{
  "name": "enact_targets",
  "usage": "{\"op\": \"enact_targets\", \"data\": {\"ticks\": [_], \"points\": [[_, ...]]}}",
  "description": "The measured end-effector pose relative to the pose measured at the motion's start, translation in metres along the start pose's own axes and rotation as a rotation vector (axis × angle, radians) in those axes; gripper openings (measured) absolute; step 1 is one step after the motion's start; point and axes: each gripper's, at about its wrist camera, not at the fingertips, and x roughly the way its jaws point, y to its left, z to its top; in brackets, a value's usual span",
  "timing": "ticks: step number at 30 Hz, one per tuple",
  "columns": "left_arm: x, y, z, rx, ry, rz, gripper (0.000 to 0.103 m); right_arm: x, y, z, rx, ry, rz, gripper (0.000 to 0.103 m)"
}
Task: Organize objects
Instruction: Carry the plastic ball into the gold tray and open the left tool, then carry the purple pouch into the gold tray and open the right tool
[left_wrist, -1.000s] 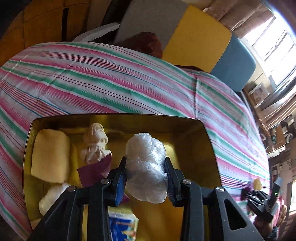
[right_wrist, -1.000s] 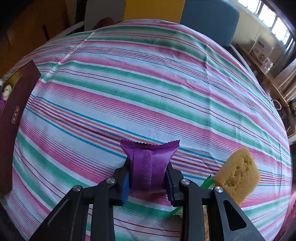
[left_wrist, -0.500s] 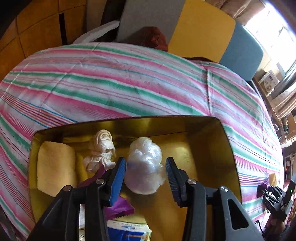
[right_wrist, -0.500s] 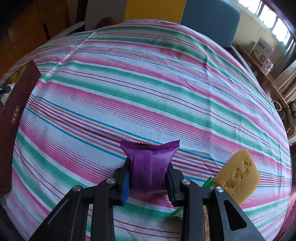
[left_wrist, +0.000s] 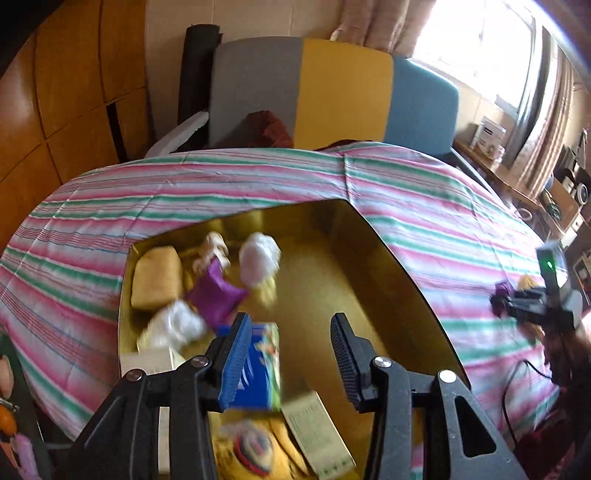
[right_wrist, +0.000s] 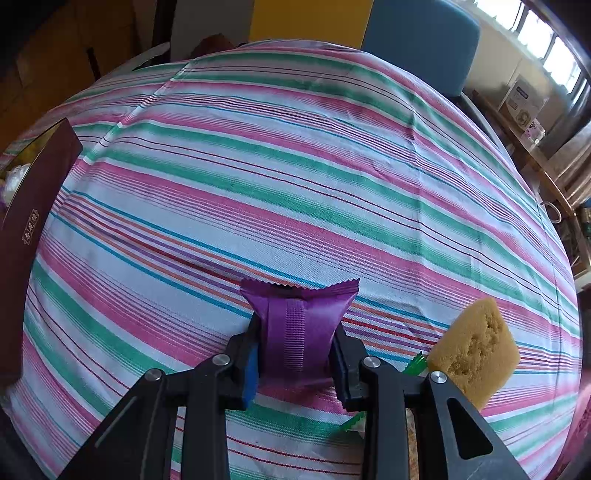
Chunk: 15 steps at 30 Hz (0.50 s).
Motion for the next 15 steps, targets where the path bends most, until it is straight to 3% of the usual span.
{"op": "enact_targets", "data": {"ticks": [15], "points": [[-0.026,-0.015,-0.019,0.029,-0.041,0.004,0.045,-0.001,0.004,-0.001,0.003,-0.012,-0.006,0.031]]}}
